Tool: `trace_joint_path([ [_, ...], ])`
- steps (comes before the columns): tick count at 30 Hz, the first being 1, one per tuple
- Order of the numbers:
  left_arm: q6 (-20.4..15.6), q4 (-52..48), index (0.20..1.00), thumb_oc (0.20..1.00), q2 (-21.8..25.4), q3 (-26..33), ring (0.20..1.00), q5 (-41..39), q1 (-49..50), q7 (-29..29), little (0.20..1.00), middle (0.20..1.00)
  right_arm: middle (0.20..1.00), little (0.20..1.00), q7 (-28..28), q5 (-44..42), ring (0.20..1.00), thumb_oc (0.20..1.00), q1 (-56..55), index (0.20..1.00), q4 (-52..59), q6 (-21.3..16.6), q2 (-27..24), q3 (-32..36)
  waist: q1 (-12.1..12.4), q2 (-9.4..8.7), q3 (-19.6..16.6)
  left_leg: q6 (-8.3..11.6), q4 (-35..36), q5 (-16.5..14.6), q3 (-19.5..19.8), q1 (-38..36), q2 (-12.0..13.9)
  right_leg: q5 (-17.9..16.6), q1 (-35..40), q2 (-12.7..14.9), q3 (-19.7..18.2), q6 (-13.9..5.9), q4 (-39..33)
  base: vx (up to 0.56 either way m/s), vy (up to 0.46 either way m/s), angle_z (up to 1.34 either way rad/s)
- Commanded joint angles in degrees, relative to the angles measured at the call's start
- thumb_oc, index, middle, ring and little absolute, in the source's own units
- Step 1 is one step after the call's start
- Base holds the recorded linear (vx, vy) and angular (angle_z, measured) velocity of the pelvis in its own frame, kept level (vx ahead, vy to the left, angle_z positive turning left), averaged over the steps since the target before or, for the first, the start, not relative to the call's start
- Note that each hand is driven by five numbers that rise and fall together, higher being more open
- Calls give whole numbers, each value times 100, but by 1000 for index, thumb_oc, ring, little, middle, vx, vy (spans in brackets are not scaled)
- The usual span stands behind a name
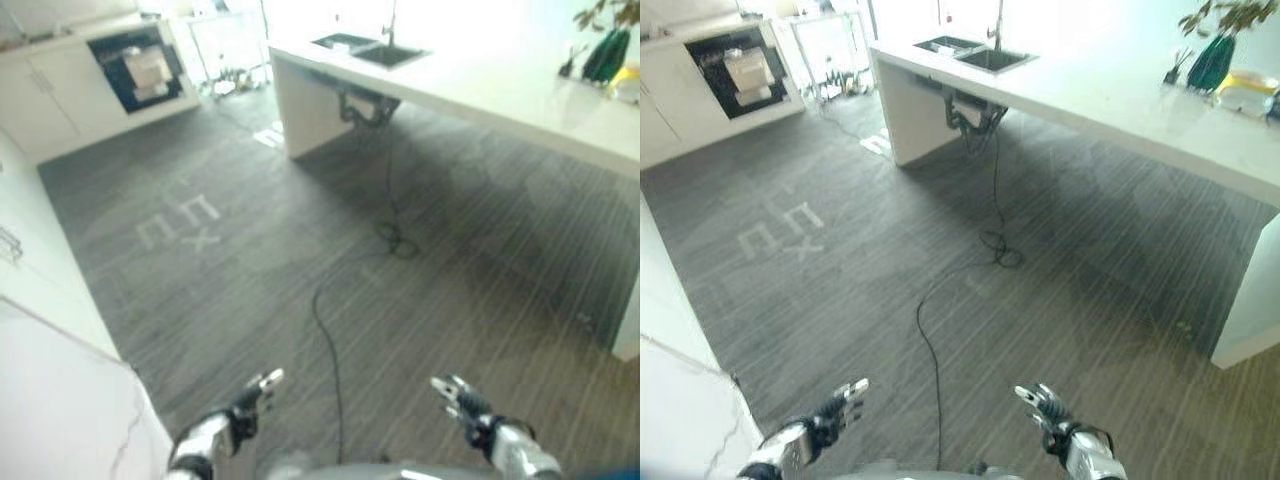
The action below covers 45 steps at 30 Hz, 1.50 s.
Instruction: Place the dishes in the dishwasher.
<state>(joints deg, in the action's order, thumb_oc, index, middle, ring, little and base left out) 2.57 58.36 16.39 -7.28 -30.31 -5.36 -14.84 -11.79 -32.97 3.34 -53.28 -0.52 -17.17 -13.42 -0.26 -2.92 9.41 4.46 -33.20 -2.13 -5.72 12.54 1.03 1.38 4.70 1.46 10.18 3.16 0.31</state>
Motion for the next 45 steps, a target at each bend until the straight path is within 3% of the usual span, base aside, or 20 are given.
trace_joint_path([
  [1, -295, -140, 1000, 1000, -64, -248, 1000, 11, -40, -134, 1000, 1000, 1000, 1000, 136, 246, 1000, 1000, 27, 1000, 183, -100, -109, -38, 24, 257, -34, -95, 2714, 465, -273, -934, 238, 273, 358, 48, -124, -551, 189, 326, 205, -34],
  [3, -256, -216, 1000, 1000, -124, -372, 1000, 56, -42, -129, 1000, 1000, 1000, 1000, 127, 309, 1000, 1000, -89, 1000, 40, -117, -140, 41, 102, 345, -34, 105, 3576, 999, -614, -737, 495, 507, 790, 37, 14, -611, 67, 446, 233, -9],
  [5, -244, -252, 1000, 1000, -147, -380, 1000, 119, 12, -163, 1000, 1000, 1000, 1000, 153, 349, 1000, 1000, -165, 1000, 24, -127, -122, 80, 140, 327, -46, 140, 3702, 1078, -683, -670, 533, 601, 991, 92, 63, -655, 28, 500, 290, 44],
  [8, -399, -33, 1000, 1000, -75, -325, 1000, 195, 71, -286, 1000, 1000, 1000, 1000, 260, 459, 1000, 1000, -266, 1000, -153, -192, 36, 149, 256, 208, -218, -201, 3433, 736, -314, -634, 232, 740, 1192, 526, -124, -973, 459, 629, 464, -8],
  [10, -396, 19, 1000, 1000, 27, -420, 1000, 276, -64, -314, 1000, 1000, 1000, 1000, 244, 403, 1000, 1000, -343, 1000, -134, -259, 101, 145, 220, 115, -293, -443, 3412, 624, -288, -749, 25, 39, 894, 811, -185, -1166, 1246, 360, 341, -48],
  [12, -416, 1, 1000, 1000, 92, -648, 1000, 383, -260, -346, 1000, 1000, 1000, 1000, 271, 410, 1000, 1000, -430, 1000, -39, -383, 141, 123, 83, 236, -308, -653, 3526, 497, -256, -1035, -91, -462, 258, 990, -324, -1142, 2761, 347, 418, -27],
  [15, -260, -340, 1000, 1000, 198, -863, 1000, 439, -398, -226, 1000, 1000, 1000, 1000, 329, 250, 1000, 1000, -467, 1000, 113, -431, 103, 73, -29, 404, -240, -778, 3567, 321, -274, -1436, -226, -434, -575, 1031, -160, -954, 3859, 293, 341, 35],
  [17, -250, -500, 1000, 1000, 234, -939, 1000, 473, -432, -252, 1000, 1000, 1000, 1000, 360, 254, 1000, 1000, -460, 1000, 142, -460, 119, 47, -140, 392, -202, -780, 3588, 292, -226, -1599, -275, -2, -698, 505, -105, -859, 3175, 301, 32, 24],
  [19, -239, -640, 1000, 1000, 247, -979, 1000, 657, -443, -264, 1000, 1000, 1000, 1000, 372, 190, 1000, 1000, -507, 1000, 216, -495, 113, 60, -206, 340, -195, -776, 3609, 233, -138, -1706, -333, 47, -776, 284, -30, -853, 2225, 274, -73, 68],
  [22, -155, -856, 1000, 1000, 279, -1091, 1000, 1069, -400, -149, 1000, 1000, 1000, 1000, 194, 57, 1000, 1000, -513, 1000, 150, -653, 82, 115, -386, 177, -124, -761, 3635, -71, -69, -2005, -450, -535, -1192, 305, -138, -1076, 697, 398, -170, 84],
  [23, -145, -801, 1000, 1000, 263, -1196, 1000, 1155, -434, -129, 1000, 1000, 1000, 1000, 152, 26, 1000, 1000, -454, 1000, 5, -733, 89, 110, -491, 119, -145, -783, 3679, -243, 63, -2197, -555, -1004, -1456, 319, -288, -1210, 308, 429, -147, 88],
  [26, -120, -800, 1000, 1000, 244, -1258, 1000, 1360, -365, -191, 1000, 1000, 1000, 1000, 196, -2, 1000, 1000, -366, 1000, -49, -673, 123, 113, -551, 145, -223, -805, 3660, -514, 303, -2545, -583, -1185, -1553, 309, -370, -1208, 221, 468, -197, 59],
  [29, -3, -819, 1000, 1000, 233, -1168, 1000, 1262, -219, -205, 1000, 1000, 1000, 1000, 223, -1, 1000, 1000, -340, 1000, 41, -508, 121, 97, -547, 179, -355, -730, 3175, -808, 395, -2656, -449, -784, -1387, 275, -428, -1026, 601, 510, -343, -2],
  [32, -135, -828, 1000, 1000, 219, -1096, 1000, 1188, -73, -191, 1000, 1000, 1000, 1000, 186, 178, 1000, 1000, -372, 1000, 368, -377, -17, -73, -555, 233, -396, -304, 1627, -5, 323, -2420, -24, -344, -1095, 135, -362, -658, 730, 408, -378, 2],
  [33, -179, -845, 1000, 1000, 202, -1097, 1000, 1076, -85, -143, 1000, 1000, 1000, 1000, 99, 183, 1000, 1000, -311, 1000, 350, -402, -105, -139, -463, 140, -335, -261, 433, 284, 295, -1859, 26, -184, -869, 164, -390, -507, 733, 366, -382, -23],
  [36, -69, -1039, 1000, 1000, 200, -1066, 1000, 1038, -56, -146, 1000, 1000, 1000, 1000, 7, 324, 1000, 1000, -303, 1000, 390, -426, -224, -165, -325, 114, -220, -250, -534, 344, 223, -984, 6, 68, -558, 178, -423, -340, 831, 279, -211, -57],
  [39, -42, -1260, 1000, 1000, 254, -1093, 1000, 1114, 73, -237, 1000, 1000, 1000, 1000, 28, 240, 1000, 1000, -269, 1000, 487, -361, -238, -131, -130, 162, -94, -394, 494, 91, 246, -697, -181, 212, -219, 118, -517, -434, 706, 342, -2, -36],
  [40, -88, -1301, 1000, 1000, 277, -1104, 1000, 1097, 140, -233, 1000, 1000, 1000, 1000, 40, 277, 1000, 1000, -227, 1000, 510, -304, -236, -133, -98, 226, -75, -406, 1520, 133, 233, -791, -138, 264, -123, 31, -609, -488, 641, 527, 192, -35],
  [42, -48, -1381, 1000, 1000, 264, -1128, 1000, 1065, 202, -205, 1000, 1000, 1000, 1000, 122, 279, 1000, 1000, -190, 1000, 514, -242, -226, -206, 55, 350, -81, -201, 3099, 600, 733, -671, -25, 411, 160, -148, -851, -539, 519, 577, 226, -44],
  [45, -149, -1321, 1000, 1000, 197, -1171, 1000, 1185, 333, -224, 1000, 1000, 1000, 1000, -1, 333, 1000, 1000, -193, 1000, 191, -463, -156, -186, 235, 368, -63, -25, 3618, 1003, 869, -431, 38, 702, 793, -109, -1151, -638, 378, 523, 223, -70],
])
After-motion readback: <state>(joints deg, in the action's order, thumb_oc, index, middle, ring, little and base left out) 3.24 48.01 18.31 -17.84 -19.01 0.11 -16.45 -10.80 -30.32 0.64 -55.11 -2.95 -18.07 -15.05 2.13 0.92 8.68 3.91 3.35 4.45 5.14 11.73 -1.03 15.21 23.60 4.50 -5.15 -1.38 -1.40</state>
